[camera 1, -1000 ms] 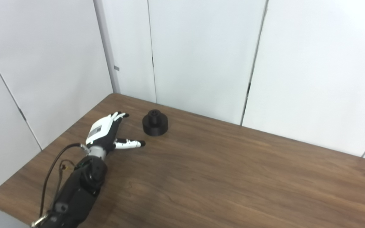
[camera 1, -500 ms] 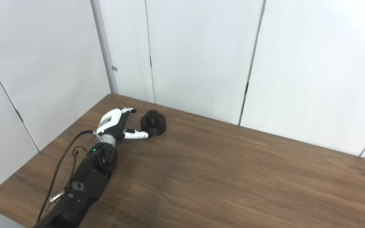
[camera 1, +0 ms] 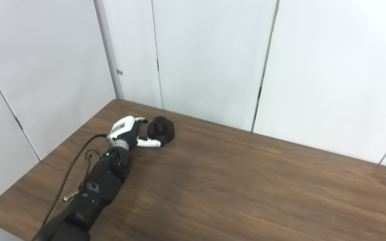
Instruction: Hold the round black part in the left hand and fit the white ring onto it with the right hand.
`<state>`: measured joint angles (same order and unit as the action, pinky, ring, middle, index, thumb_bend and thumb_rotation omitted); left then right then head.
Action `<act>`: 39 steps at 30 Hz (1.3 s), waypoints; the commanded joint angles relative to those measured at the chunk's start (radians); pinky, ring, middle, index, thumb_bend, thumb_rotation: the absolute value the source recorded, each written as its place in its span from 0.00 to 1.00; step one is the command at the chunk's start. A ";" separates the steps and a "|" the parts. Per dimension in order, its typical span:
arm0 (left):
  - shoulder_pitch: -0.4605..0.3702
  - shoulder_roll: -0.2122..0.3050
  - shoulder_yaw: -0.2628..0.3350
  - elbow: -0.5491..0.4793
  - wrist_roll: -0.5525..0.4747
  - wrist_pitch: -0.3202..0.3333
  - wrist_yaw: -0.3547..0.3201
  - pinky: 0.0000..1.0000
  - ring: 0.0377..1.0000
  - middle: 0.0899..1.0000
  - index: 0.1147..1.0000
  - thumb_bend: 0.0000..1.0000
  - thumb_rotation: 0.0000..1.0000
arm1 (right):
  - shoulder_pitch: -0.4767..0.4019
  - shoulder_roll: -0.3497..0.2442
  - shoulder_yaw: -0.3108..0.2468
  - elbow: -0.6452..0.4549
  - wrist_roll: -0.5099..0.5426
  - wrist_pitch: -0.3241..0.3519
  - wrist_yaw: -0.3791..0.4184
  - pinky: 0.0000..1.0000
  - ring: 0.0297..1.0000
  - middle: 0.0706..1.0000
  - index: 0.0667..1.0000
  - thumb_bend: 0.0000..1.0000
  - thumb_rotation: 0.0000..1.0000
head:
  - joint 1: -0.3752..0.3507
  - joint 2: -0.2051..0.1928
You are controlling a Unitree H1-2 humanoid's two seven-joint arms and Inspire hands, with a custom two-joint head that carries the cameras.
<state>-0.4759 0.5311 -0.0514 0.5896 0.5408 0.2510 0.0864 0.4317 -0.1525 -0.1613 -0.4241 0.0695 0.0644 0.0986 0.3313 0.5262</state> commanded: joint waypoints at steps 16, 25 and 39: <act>-0.087 0.014 -0.015 0.100 -0.024 0.009 0.045 1.00 1.00 0.93 0.82 1.00 0.48 | -0.003 -0.004 -0.007 -0.046 0.003 -0.036 -0.009 1.00 1.00 0.98 0.94 0.57 1.00 | -0.003 0.007; -0.117 -0.020 -0.006 0.166 -0.097 -0.018 0.052 1.00 1.00 0.94 0.84 1.00 0.49 | 0.001 -0.003 -0.005 -0.060 -0.003 -0.026 -0.011 1.00 1.00 0.98 0.94 0.56 1.00 | -0.011 0.011; -0.138 -0.078 -0.007 0.230 -0.148 -0.074 0.099 1.00 1.00 0.95 0.85 1.00 0.40 | 0.009 -0.005 -0.010 -0.078 -0.008 -0.005 -0.012 1.00 1.00 0.97 0.94 0.57 1.00 | -0.024 0.022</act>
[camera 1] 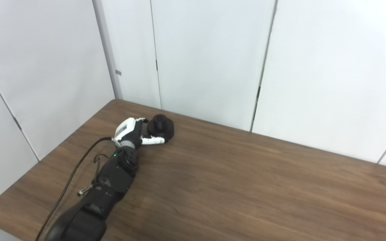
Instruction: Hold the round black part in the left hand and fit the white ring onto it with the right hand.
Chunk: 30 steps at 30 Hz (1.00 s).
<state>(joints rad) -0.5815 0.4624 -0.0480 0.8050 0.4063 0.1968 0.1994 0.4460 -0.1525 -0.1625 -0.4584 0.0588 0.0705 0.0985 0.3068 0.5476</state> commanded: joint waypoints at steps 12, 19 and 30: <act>-0.047 -0.017 -0.055 0.033 -0.006 -0.035 0.008 1.00 1.00 0.93 0.83 1.00 0.38 | -0.006 -0.006 -0.008 -0.036 -0.010 -0.018 -0.013 1.00 1.00 0.97 0.94 0.60 1.00 | -0.007 0.002; -0.067 -0.025 -0.063 0.088 -0.009 -0.070 0.043 1.00 0.96 0.90 0.83 1.00 0.37 | -0.004 -0.004 -0.009 -0.040 -0.004 -0.023 -0.013 1.00 1.00 0.97 0.94 0.58 1.00 | -0.008 0.005; -0.098 -0.046 -0.064 0.143 -0.019 -0.068 0.081 1.00 0.96 0.89 0.81 1.00 0.37 | -0.001 -0.002 -0.010 -0.039 -0.004 -0.021 -0.015 1.00 1.00 0.96 0.92 0.60 1.00 | -0.011 0.009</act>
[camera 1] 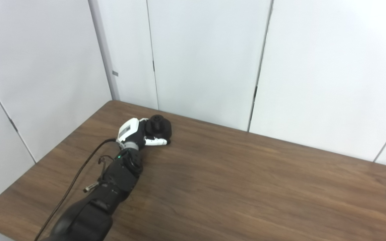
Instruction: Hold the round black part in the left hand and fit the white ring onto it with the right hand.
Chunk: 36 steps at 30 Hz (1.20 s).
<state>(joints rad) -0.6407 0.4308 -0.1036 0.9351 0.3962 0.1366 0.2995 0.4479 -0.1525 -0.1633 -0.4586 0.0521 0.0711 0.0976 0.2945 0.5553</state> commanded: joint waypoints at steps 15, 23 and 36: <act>-0.048 -0.021 -0.010 0.045 -0.010 -0.002 0.009 0.98 0.90 0.83 0.67 0.91 0.28 | 0.003 0.004 -0.007 -0.060 -0.005 0.002 -0.024 1.00 0.98 0.92 0.88 0.59 1.00 | 0.000 0.005; -0.039 -0.034 0.010 0.090 -0.041 -0.110 0.067 0.97 0.87 0.75 0.42 0.52 0.05 | 0.006 0.003 -0.007 -0.058 -0.007 0.002 -0.033 1.00 0.97 0.92 0.88 0.61 1.00 | -0.007 0.008; -0.038 -0.047 0.007 0.132 -0.066 -0.190 0.111 0.98 0.86 0.72 0.42 0.52 0.05 | 0.012 -0.001 -0.004 -0.072 -0.018 0.021 -0.034 1.00 0.98 0.92 0.89 0.65 1.00 | -0.025 0.017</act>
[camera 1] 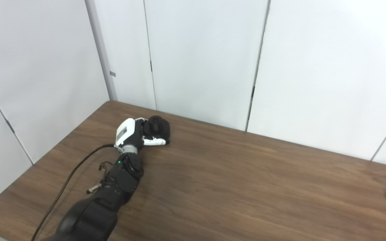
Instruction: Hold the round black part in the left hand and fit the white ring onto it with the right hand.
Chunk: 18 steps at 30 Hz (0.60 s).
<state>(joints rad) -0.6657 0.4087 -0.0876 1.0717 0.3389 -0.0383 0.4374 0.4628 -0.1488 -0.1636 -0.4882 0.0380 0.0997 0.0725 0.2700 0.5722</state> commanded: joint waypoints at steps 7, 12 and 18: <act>0.104 -0.025 -0.012 -0.386 -0.013 0.117 -0.121 0.98 0.89 0.77 0.42 0.52 0.05 | -0.005 -0.002 0.002 -0.050 -0.002 -0.003 -0.005 1.00 0.97 0.92 0.89 0.62 1.00 | -0.011 0.009; 0.198 -0.031 -0.025 -0.720 0.018 0.253 -0.225 0.90 0.88 0.78 0.42 0.52 0.05 | -0.017 0.009 0.011 -0.043 0.017 -0.008 -0.003 1.00 0.97 0.92 0.88 0.57 1.00 | -0.021 0.018; 0.289 -0.030 -0.060 -1.056 0.071 0.387 -0.364 0.86 0.87 0.78 0.42 0.52 0.05 | -0.017 0.020 0.036 -0.052 -0.025 0.006 -0.011 1.00 0.97 0.92 0.88 0.59 1.00 | -0.061 0.031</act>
<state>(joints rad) -0.3580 0.3571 -0.1434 0.0832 0.3868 0.3330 0.0959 0.4589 -0.1319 -0.1251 -0.5058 0.0235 0.1153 0.0727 0.2086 0.6013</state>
